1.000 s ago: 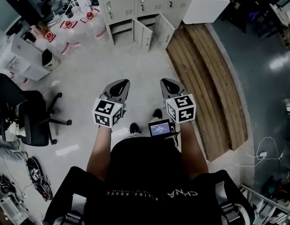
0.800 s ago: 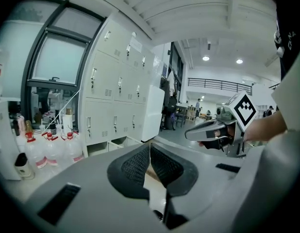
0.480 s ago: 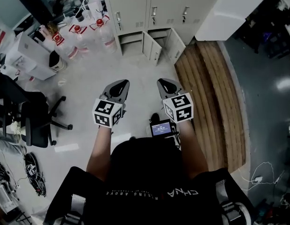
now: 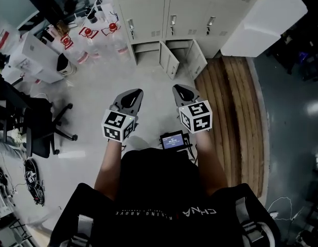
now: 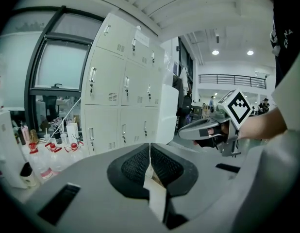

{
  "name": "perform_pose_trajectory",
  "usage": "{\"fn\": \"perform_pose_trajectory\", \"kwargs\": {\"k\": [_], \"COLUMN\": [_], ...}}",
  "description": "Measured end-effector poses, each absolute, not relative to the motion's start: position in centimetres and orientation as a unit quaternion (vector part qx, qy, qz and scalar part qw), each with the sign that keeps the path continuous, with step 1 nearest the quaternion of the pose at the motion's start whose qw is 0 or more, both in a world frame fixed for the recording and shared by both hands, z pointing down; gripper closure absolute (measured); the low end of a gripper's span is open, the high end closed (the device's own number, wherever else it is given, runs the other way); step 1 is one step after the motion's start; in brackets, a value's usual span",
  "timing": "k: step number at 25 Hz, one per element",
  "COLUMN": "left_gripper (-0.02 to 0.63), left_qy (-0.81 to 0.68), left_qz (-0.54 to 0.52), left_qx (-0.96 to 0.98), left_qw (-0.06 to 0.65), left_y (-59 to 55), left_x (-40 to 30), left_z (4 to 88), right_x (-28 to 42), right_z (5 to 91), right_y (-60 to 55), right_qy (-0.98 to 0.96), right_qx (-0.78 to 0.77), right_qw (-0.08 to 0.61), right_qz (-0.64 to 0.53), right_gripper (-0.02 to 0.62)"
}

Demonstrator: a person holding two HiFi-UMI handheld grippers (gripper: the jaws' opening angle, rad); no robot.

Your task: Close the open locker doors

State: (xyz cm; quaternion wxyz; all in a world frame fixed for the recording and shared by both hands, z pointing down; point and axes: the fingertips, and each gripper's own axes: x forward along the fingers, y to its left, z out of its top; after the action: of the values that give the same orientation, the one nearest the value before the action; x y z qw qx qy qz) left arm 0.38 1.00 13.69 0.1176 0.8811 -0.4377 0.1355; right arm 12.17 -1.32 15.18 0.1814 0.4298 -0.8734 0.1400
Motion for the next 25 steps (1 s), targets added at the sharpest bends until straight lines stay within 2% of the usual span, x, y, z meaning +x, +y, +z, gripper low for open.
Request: {"fn": "perform_pose_trajectory", "kwargs": {"k": [11,25], "left_gripper": [0.582,0.582], "left_qy": [-0.431,-0.367], "left_qz": [0.131,0.148], "left_qx": [0.882,0.910], "left_qw": [0.140,0.124], "left_y": [-6.0,-16.6], "left_x": [-3.0,-10.5], "left_z": [15.1,15.4], "right_x": [9.3,-0.9], "right_z": [16.8,16.8], "right_y": [-7.3,-15.8], "right_qy": [-0.866,-0.850], "right_qx": [0.432,0.456], "right_qw": [0.198,0.223], "right_qz": [0.156,0.144], "right_gripper": [0.557,0.557]}}
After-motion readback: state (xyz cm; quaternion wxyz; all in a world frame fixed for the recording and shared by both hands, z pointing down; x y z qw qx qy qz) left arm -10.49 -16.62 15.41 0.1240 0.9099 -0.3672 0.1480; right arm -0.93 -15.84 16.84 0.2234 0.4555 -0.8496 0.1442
